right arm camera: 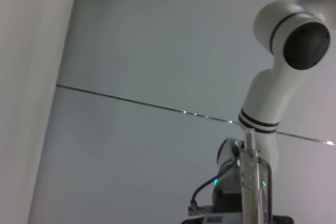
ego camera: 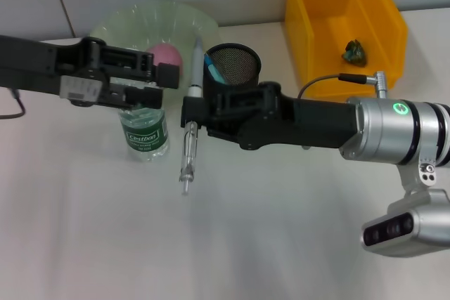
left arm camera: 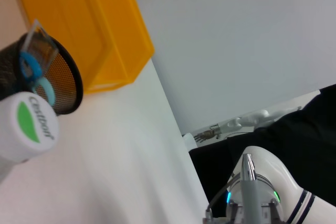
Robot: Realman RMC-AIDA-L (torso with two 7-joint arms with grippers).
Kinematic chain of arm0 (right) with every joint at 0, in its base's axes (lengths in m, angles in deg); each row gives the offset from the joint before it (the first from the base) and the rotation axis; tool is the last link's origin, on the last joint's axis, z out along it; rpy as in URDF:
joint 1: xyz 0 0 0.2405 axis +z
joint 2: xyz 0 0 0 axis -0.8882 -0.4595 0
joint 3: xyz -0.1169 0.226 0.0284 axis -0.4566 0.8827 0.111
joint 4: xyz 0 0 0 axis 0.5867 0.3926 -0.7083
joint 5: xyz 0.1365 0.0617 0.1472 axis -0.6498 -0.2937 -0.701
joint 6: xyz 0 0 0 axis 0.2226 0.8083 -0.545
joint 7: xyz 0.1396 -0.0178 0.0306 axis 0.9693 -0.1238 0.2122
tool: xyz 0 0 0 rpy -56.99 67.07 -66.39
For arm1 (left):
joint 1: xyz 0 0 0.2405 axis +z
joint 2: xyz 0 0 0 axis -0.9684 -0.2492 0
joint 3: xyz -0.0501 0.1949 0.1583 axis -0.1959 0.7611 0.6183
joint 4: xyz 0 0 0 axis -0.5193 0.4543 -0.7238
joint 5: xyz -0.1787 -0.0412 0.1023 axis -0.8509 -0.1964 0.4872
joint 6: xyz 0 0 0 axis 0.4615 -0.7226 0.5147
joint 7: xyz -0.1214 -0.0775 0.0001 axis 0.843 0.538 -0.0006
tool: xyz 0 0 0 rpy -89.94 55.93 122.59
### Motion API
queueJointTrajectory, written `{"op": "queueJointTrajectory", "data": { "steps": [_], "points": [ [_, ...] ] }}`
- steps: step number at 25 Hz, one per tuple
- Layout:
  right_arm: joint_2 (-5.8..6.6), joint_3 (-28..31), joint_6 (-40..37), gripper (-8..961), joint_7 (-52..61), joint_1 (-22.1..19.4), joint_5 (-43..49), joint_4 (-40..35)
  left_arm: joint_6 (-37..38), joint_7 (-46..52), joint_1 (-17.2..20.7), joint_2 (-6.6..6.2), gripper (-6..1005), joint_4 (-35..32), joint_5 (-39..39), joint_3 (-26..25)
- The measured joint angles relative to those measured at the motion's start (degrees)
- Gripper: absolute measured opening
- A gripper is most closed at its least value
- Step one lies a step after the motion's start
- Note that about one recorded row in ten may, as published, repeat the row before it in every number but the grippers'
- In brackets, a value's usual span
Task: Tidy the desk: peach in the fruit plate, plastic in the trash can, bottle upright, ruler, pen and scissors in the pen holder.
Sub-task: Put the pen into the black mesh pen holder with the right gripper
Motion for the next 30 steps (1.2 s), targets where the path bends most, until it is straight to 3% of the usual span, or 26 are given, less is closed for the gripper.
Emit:
{"op": "queueJointTrajectory", "data": {
  "steps": [12, 16, 21, 25, 30],
  "points": [
    [-0.92, 0.64, -3.06, 153, 13.36, -4.66, -5.96, -1.35, 3.34, -10.14, 3.62, -2.54, 677, -0.85, -0.99, -1.90],
    [-1.11, 3.50, -4.67, 155, 21.49, -5.64, -6.55, -1.11, 3.40, -17.51, 5.15, -2.62, 677, -1.48, -1.44, -1.90],
    [-1.30, 6.35, -6.95, 157, 33.53, -6.30, -9.11, -0.43, 3.19, -27.71, 6.27, -0.72, 676, -1.81, -2.15, -1.63],
    [-1.32, 6.51, -7.89, 159, 46.57, -6.50, -14.62, -0.33, 3.36, -37.23, 6.60, 2.00, 675, -1.84, -3.39, -1.28],
    [-1.31, 6.69, -3.14, 162, 62.48, -6.32, -18.92, -0.53, 3.11, -47.93, 7.44, 4.60, 673, -1.51, -3.85, -1.04]
  ]
}}
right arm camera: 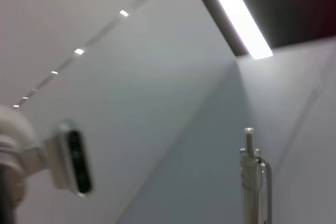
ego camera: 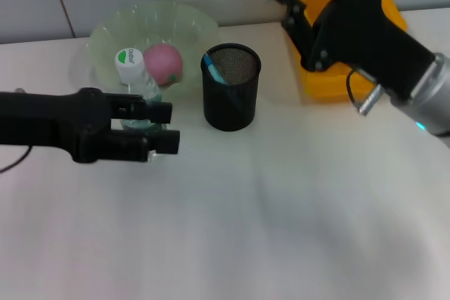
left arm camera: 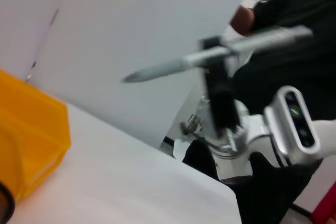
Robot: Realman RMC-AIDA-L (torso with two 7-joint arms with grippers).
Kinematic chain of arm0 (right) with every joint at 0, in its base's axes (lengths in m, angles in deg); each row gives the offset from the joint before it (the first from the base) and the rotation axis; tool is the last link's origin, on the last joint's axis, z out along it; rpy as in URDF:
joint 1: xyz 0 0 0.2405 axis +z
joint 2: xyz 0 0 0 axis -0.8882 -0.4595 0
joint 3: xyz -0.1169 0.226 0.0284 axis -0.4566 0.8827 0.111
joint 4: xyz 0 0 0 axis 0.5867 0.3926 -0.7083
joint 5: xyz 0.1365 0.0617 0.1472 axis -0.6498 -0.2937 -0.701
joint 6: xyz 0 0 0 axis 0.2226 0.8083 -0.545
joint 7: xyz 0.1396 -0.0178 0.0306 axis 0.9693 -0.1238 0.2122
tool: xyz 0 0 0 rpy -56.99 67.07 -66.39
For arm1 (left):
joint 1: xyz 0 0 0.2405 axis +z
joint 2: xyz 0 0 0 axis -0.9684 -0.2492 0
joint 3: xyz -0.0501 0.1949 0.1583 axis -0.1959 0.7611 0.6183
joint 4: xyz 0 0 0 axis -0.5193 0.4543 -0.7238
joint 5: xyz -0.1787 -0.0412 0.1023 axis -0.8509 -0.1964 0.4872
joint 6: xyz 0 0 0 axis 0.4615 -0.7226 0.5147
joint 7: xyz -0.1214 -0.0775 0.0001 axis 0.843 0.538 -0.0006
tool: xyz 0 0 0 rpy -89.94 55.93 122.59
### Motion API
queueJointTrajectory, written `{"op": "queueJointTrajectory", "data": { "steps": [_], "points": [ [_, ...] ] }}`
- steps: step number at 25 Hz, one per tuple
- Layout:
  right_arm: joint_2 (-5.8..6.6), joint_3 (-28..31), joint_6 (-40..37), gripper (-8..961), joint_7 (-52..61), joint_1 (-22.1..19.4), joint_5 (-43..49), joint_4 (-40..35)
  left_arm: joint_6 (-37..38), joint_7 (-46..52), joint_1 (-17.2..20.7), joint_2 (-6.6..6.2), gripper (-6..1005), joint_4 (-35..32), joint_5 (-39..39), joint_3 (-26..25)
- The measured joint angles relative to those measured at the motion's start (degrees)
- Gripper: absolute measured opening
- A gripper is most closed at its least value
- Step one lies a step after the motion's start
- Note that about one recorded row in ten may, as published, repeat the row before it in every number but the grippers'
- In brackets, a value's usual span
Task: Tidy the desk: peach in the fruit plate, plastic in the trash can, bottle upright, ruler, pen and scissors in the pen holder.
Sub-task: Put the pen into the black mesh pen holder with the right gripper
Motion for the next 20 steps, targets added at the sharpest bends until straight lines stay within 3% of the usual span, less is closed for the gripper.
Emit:
{"op": "queueJointTrajectory", "data": {
  "steps": [2, 13, 20],
  "points": [
    [0.02, 0.05, 3.43, 163, 5.70, 0.35, -1.32, -0.14, -0.43, -4.92, 0.55, 0.54, 672, 1.40, -0.96, 0.02],
    [0.10, -0.58, 16.41, 168, 25.69, 3.08, -1.79, -1.37, -4.86, -28.92, 3.79, 0.95, 668, 13.01, -7.48, 0.20],
    [0.05, -1.28, 24.62, 172, 30.95, 4.36, -1.37, -1.96, -9.12, -33.61, 4.30, 1.09, 669, 16.30, -8.01, 4.17]
  ]
}}
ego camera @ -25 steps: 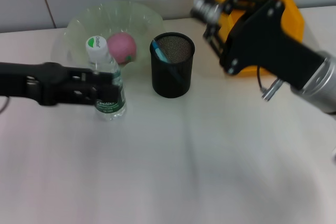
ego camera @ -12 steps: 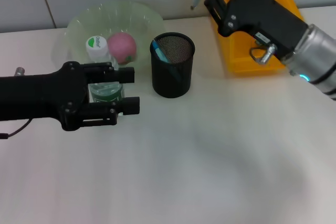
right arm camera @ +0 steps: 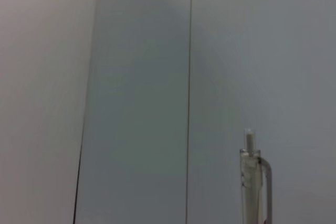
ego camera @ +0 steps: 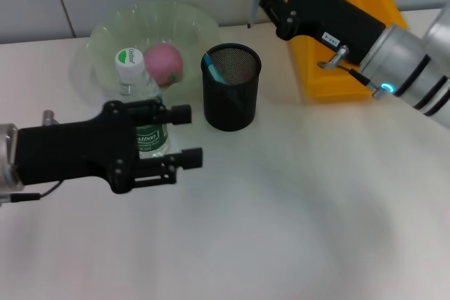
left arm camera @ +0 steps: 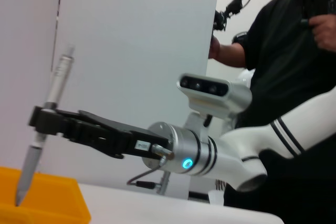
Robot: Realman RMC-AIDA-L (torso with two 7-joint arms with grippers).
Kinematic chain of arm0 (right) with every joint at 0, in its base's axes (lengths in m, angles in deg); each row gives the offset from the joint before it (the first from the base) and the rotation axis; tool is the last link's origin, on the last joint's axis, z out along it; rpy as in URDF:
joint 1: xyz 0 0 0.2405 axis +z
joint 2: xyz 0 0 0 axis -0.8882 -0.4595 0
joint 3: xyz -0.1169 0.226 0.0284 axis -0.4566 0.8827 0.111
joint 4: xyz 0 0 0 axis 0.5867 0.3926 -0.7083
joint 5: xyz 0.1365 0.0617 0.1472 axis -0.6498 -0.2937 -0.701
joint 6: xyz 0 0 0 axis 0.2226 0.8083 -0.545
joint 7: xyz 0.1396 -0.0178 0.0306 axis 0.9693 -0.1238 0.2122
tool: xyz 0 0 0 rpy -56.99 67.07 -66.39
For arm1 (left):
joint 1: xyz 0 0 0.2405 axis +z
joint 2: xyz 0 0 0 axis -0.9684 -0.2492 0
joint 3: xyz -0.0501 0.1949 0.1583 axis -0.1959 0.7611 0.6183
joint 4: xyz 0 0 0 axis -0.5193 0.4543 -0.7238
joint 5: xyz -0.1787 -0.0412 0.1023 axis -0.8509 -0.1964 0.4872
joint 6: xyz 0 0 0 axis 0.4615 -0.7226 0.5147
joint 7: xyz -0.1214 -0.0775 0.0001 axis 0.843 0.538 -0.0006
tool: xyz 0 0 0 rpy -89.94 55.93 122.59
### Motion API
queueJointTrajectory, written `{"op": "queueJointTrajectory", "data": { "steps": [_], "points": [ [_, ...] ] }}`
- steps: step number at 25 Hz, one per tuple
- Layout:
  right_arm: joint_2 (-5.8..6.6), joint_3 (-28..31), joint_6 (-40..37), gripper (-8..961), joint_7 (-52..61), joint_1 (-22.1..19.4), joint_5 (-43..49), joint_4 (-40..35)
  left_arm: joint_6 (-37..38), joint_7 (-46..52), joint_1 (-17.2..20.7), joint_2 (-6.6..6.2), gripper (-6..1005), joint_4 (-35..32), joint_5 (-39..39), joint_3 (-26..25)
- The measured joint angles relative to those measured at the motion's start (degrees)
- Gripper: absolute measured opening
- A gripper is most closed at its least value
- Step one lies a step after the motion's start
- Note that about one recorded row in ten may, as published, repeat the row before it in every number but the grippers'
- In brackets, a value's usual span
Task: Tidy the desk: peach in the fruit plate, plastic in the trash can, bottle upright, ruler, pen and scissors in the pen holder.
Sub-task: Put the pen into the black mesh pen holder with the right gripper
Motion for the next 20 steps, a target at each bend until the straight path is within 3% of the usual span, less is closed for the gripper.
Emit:
{"op": "queueJointTrajectory", "data": {
  "steps": [5, 20],
  "points": [
    [-0.03, -2.12, 4.25, 174, 1.82, 0.43, 0.07, 0.01, -1.96, 0.02, 0.17, 0.08, 669, 0.07, -1.58, 4.04],
    [-0.34, -6.03, 12.12, 182, 4.22, 1.36, -0.18, 1.44, -5.38, -4.03, 0.92, 0.16, 670, 3.23, -3.49, 7.30]
  ]
}}
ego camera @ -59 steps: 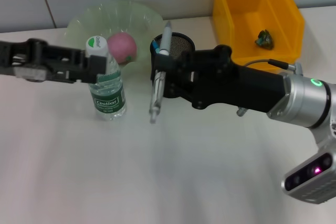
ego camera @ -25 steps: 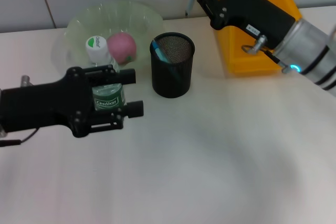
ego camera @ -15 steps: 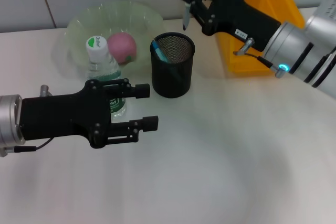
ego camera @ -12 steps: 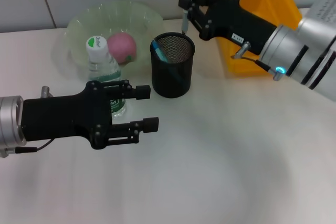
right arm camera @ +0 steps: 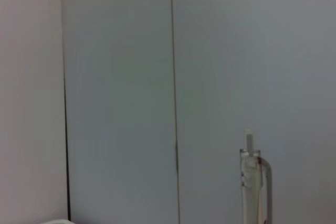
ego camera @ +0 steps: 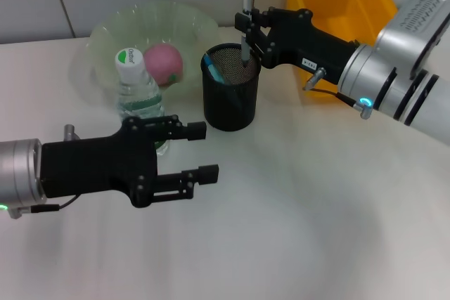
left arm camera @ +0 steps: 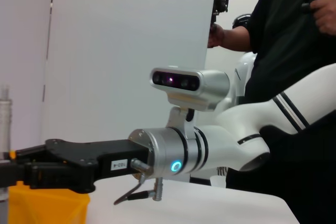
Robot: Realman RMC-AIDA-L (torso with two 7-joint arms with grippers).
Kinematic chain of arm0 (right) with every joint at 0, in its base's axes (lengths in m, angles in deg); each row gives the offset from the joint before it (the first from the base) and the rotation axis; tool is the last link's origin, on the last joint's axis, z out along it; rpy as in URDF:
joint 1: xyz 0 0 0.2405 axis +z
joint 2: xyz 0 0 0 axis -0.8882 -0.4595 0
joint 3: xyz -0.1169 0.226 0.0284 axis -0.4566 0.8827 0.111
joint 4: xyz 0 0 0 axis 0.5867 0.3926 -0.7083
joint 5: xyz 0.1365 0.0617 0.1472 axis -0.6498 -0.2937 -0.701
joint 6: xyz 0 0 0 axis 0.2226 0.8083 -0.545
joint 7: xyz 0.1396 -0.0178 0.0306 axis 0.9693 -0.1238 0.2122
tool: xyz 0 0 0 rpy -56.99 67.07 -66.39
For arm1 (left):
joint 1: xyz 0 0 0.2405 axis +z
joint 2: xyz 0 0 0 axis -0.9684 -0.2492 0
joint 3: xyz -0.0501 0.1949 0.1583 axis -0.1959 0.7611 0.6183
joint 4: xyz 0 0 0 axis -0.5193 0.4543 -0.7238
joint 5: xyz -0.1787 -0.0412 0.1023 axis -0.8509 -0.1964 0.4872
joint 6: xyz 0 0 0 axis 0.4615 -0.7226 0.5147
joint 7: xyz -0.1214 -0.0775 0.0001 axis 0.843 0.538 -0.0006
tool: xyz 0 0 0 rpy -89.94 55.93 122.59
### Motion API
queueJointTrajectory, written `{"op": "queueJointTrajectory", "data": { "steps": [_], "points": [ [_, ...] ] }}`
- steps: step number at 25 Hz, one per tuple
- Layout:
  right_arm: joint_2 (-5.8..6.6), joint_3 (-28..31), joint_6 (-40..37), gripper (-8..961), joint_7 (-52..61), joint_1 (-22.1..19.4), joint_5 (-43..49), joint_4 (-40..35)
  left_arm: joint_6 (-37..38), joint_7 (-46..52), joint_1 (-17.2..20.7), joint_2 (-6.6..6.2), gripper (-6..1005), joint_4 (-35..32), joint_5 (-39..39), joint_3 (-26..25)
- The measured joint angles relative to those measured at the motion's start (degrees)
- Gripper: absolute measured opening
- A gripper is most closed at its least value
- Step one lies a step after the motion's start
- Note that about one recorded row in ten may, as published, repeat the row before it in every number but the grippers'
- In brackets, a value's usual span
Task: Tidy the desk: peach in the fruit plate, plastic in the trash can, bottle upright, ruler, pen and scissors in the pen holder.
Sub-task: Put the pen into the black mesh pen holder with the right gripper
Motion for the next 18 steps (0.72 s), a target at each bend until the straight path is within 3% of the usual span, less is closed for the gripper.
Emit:
{"op": "queueJointTrajectory", "data": {
  "steps": [18],
  "points": [
    [-0.23, 0.04, 4.87, 191, -0.53, 1.75, -0.13, 2.63, -0.14, -0.74, 1.39, 0.00, 670, 0.37, -1.34, 2.01]
  ]
}}
